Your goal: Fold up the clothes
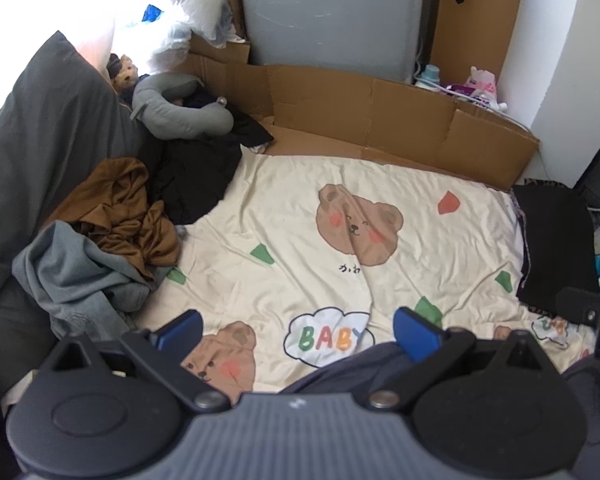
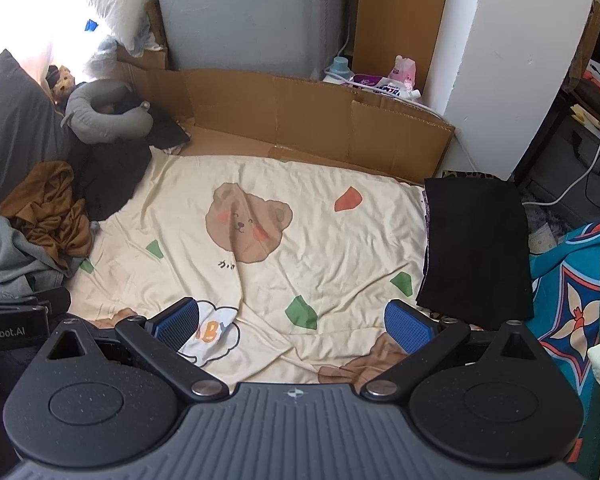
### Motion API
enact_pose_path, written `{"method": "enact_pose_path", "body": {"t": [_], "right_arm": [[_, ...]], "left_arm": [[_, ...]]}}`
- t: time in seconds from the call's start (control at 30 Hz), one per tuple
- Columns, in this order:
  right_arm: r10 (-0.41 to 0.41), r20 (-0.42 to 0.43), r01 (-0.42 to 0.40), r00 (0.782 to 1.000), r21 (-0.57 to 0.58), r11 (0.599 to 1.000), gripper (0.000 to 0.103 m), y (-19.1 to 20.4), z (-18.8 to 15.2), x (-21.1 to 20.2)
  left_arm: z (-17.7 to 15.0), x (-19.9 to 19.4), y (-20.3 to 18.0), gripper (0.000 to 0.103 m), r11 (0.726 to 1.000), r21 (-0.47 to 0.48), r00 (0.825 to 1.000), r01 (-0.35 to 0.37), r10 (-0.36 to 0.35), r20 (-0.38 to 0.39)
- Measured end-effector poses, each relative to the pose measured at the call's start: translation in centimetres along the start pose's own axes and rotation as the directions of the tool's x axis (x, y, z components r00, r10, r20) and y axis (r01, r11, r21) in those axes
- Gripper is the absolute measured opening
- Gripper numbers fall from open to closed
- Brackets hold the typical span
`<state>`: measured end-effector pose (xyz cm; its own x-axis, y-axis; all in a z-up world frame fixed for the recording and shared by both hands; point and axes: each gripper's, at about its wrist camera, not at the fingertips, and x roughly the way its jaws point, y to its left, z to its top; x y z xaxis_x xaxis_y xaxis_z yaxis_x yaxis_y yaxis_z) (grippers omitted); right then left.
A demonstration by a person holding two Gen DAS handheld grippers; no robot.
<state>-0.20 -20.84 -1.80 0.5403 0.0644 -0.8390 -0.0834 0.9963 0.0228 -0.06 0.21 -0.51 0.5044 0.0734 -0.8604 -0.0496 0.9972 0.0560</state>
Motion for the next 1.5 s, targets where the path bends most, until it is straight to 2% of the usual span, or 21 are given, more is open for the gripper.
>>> {"method": "enact_pose_path", "body": {"t": [0.33, 0.57, 1.03, 1.5], "right_arm": [[0.004, 0.005, -0.004, 1.000, 0.009, 1.000, 0.102, -0.3, -0.2, -0.1], [-0.013, 0.020, 0.013, 1.000, 0.023, 1.000, 0.102, -0.3, -0.1, -0.5], [0.030, 0.038, -0.031, 0.999, 0.024, 0.999, 0.102, -0.9, 0.1, -1.5], [0.081, 0.130, -0.084, 0.988, 0.012, 0.996, 0.102, -0.2, 0.7, -3.4]], "left_arm": [[0.1, 0.1, 0.3, 0.102, 1.000, -0.012, 1.000, -0.003, 0.003, -0.011], [0.5, 0.4, 1.2, 0.102, 0.999, -0.051, 0.998, 0.016, -0.019, -0.056], [1.3, -0.6, 1.9, 0.102, 0.998, -0.055, 0.999, 0.012, -0.013, -0.035], [2.2, -1.4, 4.2, 0.102, 0.996, -0.090, 1.000, -0.007, 0.006, -0.018]]}}
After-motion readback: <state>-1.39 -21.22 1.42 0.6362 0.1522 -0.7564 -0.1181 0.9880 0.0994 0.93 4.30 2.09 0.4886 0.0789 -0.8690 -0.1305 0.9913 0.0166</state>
